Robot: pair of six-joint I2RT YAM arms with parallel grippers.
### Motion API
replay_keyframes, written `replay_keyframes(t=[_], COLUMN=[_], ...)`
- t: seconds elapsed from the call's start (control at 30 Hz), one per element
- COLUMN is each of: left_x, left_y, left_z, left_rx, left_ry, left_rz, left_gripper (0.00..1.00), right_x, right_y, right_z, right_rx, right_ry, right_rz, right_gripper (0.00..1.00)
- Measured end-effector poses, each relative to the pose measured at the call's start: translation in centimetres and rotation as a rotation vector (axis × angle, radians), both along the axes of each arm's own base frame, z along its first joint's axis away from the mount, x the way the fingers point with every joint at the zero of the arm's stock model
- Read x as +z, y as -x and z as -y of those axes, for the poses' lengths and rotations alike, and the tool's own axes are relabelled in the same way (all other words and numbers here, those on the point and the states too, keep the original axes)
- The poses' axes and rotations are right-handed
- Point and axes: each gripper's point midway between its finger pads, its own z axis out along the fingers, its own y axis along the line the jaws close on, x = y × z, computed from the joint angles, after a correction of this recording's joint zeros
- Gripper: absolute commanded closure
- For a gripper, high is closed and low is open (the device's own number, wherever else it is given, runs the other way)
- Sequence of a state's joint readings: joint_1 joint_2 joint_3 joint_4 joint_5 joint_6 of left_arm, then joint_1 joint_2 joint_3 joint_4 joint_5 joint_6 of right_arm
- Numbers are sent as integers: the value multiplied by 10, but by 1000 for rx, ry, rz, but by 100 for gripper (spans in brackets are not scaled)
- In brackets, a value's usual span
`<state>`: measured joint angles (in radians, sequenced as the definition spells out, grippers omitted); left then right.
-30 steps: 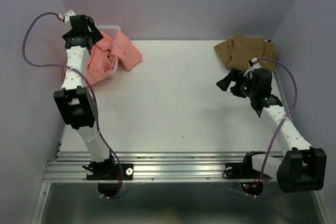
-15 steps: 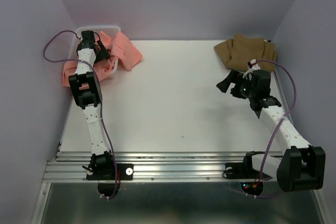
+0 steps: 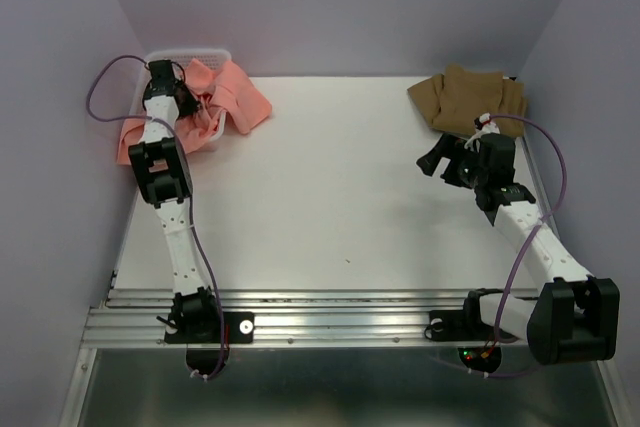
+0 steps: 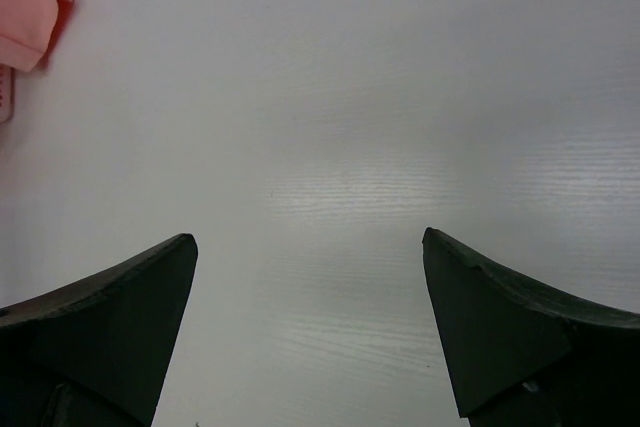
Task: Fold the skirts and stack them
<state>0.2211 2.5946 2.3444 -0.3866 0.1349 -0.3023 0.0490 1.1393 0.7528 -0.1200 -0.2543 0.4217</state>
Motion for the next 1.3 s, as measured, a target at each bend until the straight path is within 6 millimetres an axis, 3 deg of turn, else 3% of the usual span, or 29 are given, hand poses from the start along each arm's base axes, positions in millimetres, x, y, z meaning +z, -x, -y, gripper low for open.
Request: replay_keyframes(t=[0.07,0.17,0.27,0.33,0.37,0.43,0.53,0.6,0.7,0.77,0.87,0.93,1.0,1.03,1.07,1.1,1.13,1.2,1.23,1.27,1.3], left_x=[10,47,122,194,240,306,419,478,530,556,544,519,498,468,453,406,377,295,235,197,144], left_y=[2,0,3,14,26,48,107,152,216,275,338,370,387,392,393,393,391,388,389,393,404], left_z=[5,14,25,34,42,54,86,118,173,221,260,278,296,311,319,343,352,371,376,374,362], left_rx=[-16,-25,-33,-45,-63,-96,-192,-279,-419,-553,-695,-769,-837,-884,-903,-938,-945,-911,-873,-838,-778], left_ry=[26,65,99,118,130,134,128,116,107,133,208,282,336,385,406,456,476,496,479,460,418], left_rz=[13,77,206,332,418,542,768,896,1028,1129,1165,1141,1127,1070,1035,927,852,628,459,351,198], left_gripper=[100,100,100,100,100,100,100,100,100,100,100,100,96,68,37,2,1,1,1,1,1], right_x=[0,0,-2,-6,-8,-9,-4,4,20,30,46,52,52,50,46,42,37,28,26,22,21], right_y=[0,0,1,3,4,4,5,7,11,14,21,25,29,32,34,36,38,43,45,48,50], right_z=[0,0,0,0,0,0,0,-1,-2,-3,-4,-2,3,6,9,12,16,20,21,21,21], right_rx=[0,0,1,0,0,0,1,4,3,3,-3,-25,-57,-77,-97,-115,-134,-153,-154,-150,-142], right_ry=[0,0,0,0,1,1,-1,-5,-26,-38,-63,-72,-69,-64,-58,-51,-40,-22,-16,-5,2], right_rz=[0,0,-4,-14,-20,-20,-4,20,61,87,125,135,123,110,93,74,51,14,0,-19,-26], right_gripper=[0,0,0,0,0,0,0,0,0,0,0,0,0,0,0,0,0,0,0,0,0])
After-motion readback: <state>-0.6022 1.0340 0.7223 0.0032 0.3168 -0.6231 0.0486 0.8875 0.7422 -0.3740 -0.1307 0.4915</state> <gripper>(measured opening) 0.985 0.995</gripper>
